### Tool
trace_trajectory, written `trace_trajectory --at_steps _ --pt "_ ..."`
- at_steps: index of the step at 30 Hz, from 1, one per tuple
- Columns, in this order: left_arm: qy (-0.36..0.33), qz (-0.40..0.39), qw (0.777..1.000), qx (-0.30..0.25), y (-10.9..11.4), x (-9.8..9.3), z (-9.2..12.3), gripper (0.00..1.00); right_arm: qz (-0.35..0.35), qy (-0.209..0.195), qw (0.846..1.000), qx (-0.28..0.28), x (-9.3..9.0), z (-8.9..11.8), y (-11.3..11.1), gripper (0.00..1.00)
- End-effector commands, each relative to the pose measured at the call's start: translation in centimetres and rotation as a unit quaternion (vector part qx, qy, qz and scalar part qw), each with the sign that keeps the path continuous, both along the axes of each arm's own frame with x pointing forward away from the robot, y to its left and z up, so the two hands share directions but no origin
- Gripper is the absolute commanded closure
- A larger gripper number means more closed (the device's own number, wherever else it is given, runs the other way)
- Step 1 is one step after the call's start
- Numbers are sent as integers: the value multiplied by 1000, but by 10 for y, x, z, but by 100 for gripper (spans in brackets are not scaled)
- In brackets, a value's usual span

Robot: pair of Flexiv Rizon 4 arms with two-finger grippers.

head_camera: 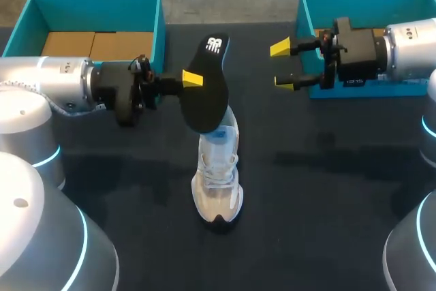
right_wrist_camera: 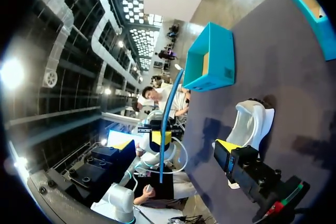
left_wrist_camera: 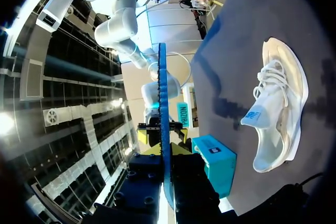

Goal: Take the shoe out of the shoebox, open the shoe tongue, remove and reinsert the insole, then place the shoe into the shoebox

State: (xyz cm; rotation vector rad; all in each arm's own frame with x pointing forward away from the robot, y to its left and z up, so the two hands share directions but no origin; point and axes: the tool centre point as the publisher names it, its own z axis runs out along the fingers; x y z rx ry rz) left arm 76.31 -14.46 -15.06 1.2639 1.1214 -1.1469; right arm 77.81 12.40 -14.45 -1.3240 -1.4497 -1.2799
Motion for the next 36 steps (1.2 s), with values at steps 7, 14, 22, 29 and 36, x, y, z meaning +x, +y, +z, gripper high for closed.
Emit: trace_trajectory --at_steps 7,14,22,29,36 --pt "77 6 997 -5 3 -2 7 100 -1 0 1000 -1 0 0 2 0" --pt "282 -7 959 -20 5 -6 7 100 -1 0 1000 -1 0 0 2 0" --pt "480 -41 876 9 12 -13 -3 100 -1 0 1000 -1 0 0 2 0" --pt "558 -65 827 -28 13 -9 8 100 -1 0 1000 -1 0 0 2 0" --pt "558 -65 827 -28 13 -9 8 100 -1 0 1000 -1 0 0 2 0"
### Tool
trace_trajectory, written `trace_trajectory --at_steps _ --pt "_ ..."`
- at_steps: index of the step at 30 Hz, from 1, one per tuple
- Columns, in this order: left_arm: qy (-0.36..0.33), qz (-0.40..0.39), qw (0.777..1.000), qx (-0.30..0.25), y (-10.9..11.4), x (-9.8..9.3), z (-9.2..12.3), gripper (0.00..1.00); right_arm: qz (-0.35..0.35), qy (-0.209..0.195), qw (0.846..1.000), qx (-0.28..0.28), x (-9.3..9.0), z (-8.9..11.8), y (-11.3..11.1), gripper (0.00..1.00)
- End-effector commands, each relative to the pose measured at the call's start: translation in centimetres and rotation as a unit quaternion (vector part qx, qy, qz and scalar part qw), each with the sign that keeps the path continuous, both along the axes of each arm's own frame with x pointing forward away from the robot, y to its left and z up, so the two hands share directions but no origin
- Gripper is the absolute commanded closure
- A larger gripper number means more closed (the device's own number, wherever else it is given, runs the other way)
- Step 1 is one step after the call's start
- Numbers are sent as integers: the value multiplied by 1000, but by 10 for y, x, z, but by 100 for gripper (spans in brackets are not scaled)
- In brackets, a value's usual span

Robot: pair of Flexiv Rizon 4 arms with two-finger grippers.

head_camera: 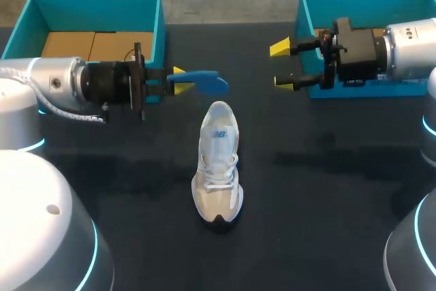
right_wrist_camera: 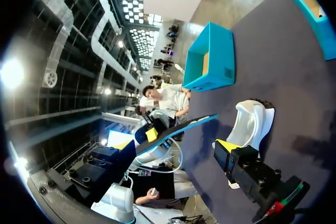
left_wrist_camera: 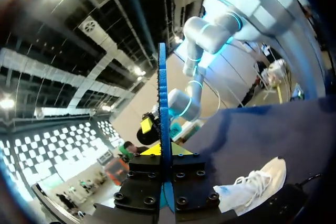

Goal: Take the shoe out of the shoebox, open the shoe tongue, remove and reinsert the insole, then place the shoe into the shoebox

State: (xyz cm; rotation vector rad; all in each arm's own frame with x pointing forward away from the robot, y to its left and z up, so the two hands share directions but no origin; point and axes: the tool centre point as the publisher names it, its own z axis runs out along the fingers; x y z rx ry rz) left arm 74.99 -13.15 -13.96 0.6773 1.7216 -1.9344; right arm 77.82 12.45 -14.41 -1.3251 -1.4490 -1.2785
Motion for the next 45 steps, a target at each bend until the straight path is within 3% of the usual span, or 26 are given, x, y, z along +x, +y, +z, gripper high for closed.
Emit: trace_trajectory --at_steps 1,6,10,18,22,26,28,32,38,45 --pt "101 -21 995 -13 0 5 -3 100 -1 0 1000 0 0 -1 1 0" --pt "101 -21 995 -13 0 5 -3 100 -1 0 1000 0 0 -1 1 0" --pt "214 -46 976 2 1 -2 7 100 -1 0 1000 0 0 -1 1 0" --pt "345 -78 934 47 11 -2 18 100 -1 0 1000 0 0 -1 1 0" --pt "389 -76 917 40 15 4 16 100 -1 0 1000 0 0 -1 1 0" --pt "457 -69 887 17 17 13 14 100 -1 0 1000 0 0 -1 1 0" --pt "459 -59 887 0 17 18 15 100 -1 0 1000 0 0 -1 1 0" --pt "514 -57 855 23 18 20 15 100 -1 0 1000 0 0 -1 1 0" --pt "599 -100 790 85 19 10 24 100 -1 0 1000 0 0 -1 1 0" --pt "598 -105 790 89 21 10 24 100 -1 0 1000 0 0 -1 1 0"
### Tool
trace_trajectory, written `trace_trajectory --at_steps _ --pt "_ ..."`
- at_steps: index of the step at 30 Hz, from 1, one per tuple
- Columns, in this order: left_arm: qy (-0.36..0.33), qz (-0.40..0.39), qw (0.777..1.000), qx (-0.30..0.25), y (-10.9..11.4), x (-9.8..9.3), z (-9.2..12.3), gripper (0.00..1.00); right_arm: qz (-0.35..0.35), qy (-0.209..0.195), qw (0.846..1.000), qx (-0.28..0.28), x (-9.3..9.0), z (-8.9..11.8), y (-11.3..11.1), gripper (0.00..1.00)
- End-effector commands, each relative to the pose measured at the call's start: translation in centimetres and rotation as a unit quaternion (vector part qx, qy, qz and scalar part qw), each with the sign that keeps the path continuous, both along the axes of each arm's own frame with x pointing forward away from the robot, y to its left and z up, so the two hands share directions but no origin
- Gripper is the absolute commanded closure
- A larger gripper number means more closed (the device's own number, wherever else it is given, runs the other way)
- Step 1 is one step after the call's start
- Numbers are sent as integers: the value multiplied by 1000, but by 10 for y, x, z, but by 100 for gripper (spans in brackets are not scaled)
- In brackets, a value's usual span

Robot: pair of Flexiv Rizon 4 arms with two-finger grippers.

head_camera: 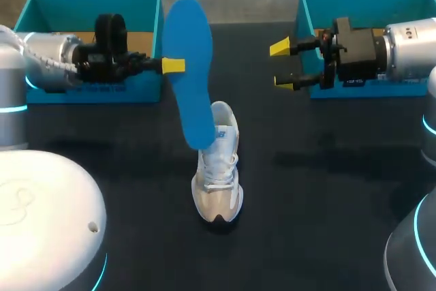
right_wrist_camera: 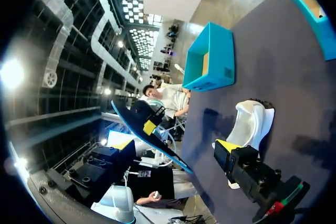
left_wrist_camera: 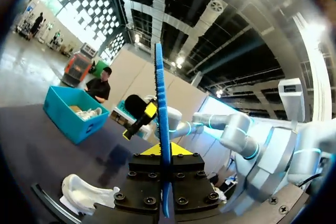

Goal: Take the shoe out of the shoebox, open the shoe tongue, remove and reinsert the insole, then place the shoe into the shoebox

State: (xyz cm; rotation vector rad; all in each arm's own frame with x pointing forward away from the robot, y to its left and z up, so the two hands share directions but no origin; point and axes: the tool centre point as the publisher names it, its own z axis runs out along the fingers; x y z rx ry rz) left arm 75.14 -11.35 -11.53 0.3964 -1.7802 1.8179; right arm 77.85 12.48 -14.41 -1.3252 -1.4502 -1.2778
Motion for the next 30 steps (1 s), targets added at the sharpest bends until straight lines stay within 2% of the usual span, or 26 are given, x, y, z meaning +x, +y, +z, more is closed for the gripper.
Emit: trace_trajectory --at_steps 1,14,20,24,30 --pt "0 -14 1000 4 3 9 0 100 -1 0 1000 0 0 -1 1 0" --pt "0 -14 1000 4 3 9 0 100 -1 0 1000 0 0 -1 1 0" --pt "121 -25 992 -28 -5 12 3 100 -1 0 1000 0 0 -1 1 0" --pt "201 -25 979 -6 -8 11 -4 100 -1 0 1000 0 0 -1 1 0" --pt "280 -19 960 21 -14 8 -12 100 -1 0 1000 0 0 -1 1 0"
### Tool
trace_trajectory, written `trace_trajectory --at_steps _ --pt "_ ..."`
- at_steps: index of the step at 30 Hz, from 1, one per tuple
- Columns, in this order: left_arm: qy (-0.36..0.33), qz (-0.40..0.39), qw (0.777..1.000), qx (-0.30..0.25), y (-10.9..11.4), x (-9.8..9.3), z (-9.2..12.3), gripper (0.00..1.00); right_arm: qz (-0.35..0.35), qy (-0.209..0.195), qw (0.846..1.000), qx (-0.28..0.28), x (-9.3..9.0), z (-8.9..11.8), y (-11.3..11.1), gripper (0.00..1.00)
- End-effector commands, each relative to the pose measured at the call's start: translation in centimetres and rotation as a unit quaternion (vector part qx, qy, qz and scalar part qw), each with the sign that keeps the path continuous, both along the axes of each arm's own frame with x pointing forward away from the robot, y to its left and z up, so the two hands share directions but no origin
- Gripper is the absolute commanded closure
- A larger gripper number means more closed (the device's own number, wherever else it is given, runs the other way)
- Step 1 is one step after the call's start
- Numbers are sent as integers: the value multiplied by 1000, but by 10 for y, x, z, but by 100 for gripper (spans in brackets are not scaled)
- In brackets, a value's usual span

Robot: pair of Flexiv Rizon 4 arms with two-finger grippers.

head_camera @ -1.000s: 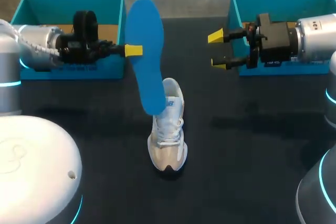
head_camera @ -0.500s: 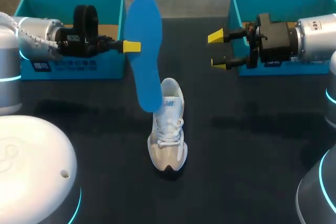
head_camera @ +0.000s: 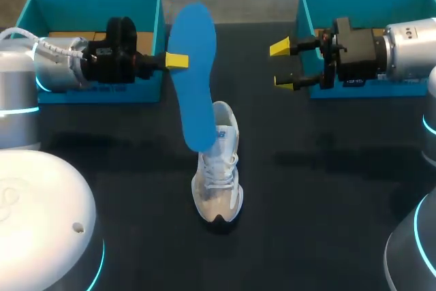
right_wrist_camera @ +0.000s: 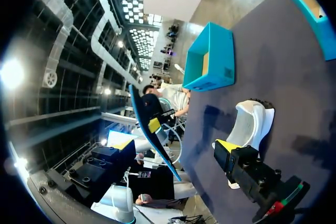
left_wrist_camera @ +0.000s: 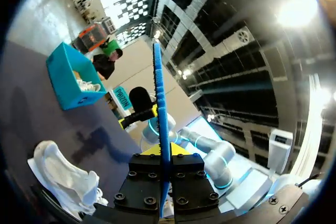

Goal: Take the shoe out of the shoebox, open the shoe tongue, remove and reinsert the insole, then place the shoe into the shoebox

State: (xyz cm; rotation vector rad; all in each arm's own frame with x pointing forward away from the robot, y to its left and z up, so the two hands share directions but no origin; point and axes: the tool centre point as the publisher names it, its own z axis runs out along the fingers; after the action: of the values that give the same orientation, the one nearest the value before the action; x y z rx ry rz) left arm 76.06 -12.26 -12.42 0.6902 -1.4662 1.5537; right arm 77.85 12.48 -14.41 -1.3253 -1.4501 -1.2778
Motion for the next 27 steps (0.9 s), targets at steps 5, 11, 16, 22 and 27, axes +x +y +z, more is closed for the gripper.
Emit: trace_trajectory --at_steps 5,11,16,22,27 --pt "101 1 994 42 -9 1 -7 100 -1 0 1000 0 0 -1 1 0" --pt "134 24 990 33 -11 8 -12 100 -1 0 1000 0 0 -1 1 0" --pt "178 23 983 31 -14 13 -18 100 -15 0 1000 -27 -2 5 5 0" --pt "196 10 979 47 -21 16 -22 100 -41 0 994 -100 -9 18 17 0" --pt "194 6 980 45 -25 21 -24 100 -61 6 985 -159 -13 28 24 0"
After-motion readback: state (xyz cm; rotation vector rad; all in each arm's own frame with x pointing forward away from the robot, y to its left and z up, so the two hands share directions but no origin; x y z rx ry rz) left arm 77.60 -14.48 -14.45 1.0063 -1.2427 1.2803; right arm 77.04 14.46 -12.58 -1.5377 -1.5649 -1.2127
